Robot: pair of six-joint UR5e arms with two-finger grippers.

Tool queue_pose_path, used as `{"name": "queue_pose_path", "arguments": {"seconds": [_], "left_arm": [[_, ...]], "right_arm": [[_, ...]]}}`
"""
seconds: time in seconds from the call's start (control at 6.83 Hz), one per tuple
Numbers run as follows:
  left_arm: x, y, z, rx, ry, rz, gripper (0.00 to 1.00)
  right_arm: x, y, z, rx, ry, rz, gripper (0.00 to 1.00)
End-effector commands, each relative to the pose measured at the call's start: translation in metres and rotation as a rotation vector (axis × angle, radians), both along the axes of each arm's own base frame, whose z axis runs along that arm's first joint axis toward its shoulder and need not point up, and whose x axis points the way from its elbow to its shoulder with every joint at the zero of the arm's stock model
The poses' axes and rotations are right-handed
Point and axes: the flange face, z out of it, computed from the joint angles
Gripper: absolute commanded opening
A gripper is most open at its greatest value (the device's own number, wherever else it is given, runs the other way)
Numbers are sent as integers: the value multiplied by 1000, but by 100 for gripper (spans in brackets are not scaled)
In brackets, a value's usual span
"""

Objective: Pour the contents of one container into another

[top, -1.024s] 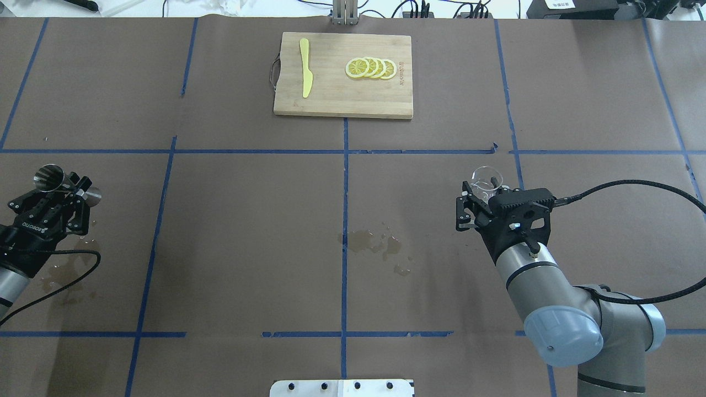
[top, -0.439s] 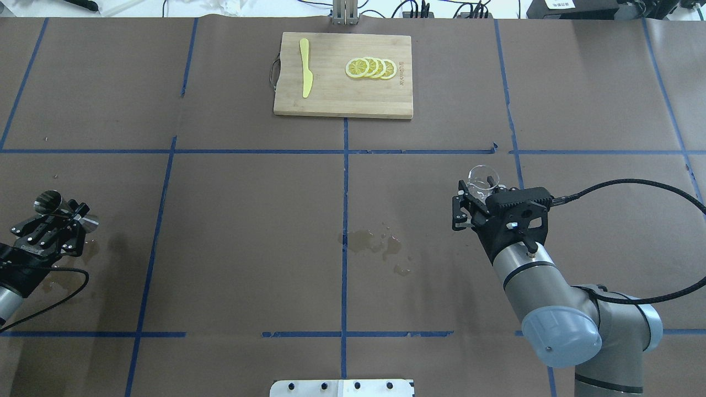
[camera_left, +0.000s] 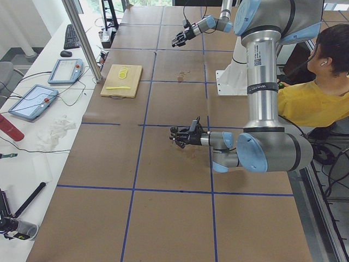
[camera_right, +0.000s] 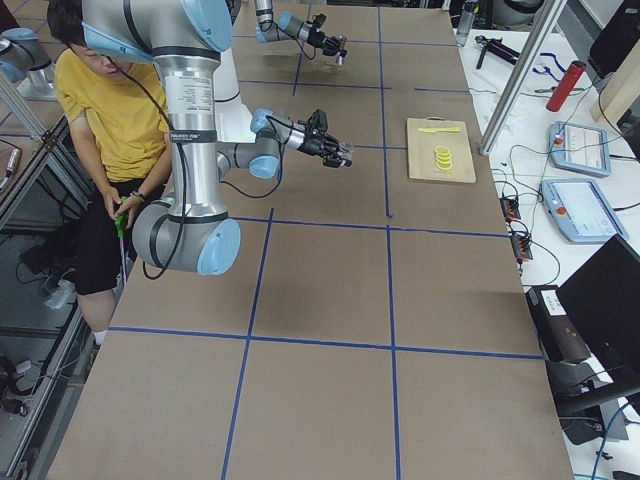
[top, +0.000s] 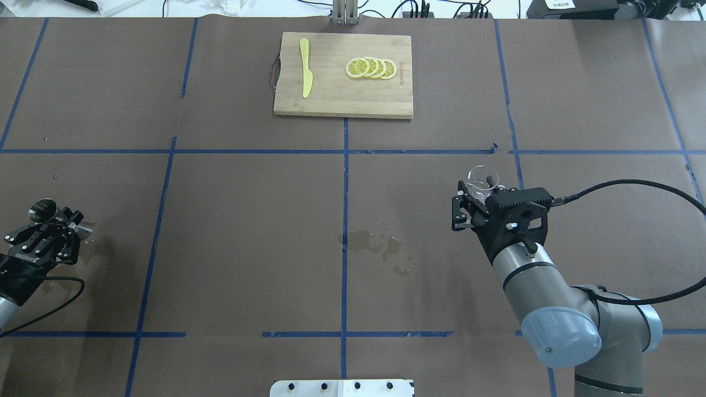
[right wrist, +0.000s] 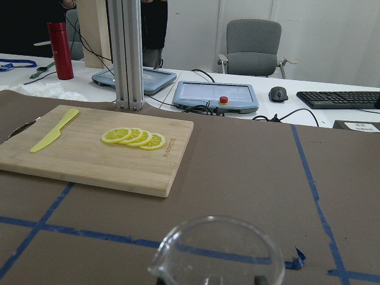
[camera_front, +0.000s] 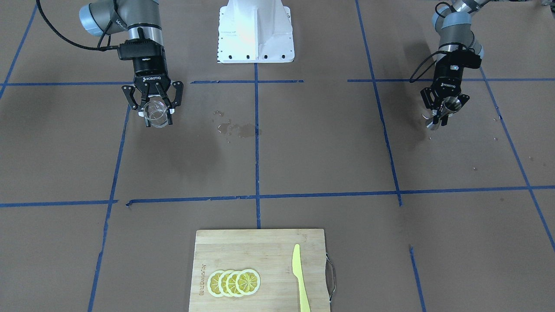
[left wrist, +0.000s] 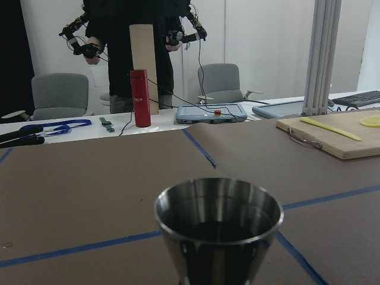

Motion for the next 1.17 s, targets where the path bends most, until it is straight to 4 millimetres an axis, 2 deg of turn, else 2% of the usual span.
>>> {"name": "queue_pose_path", "arguments": {"seconds": [0.0, 1.02], "left_arm": [[14, 17, 1, -2, -4, 50, 0], [22, 29, 5, -2, -9, 79, 1]], "right_arm": [[0, 1, -1, 1, -1, -1, 0], [1, 1, -4, 3, -9, -1, 0]]}}
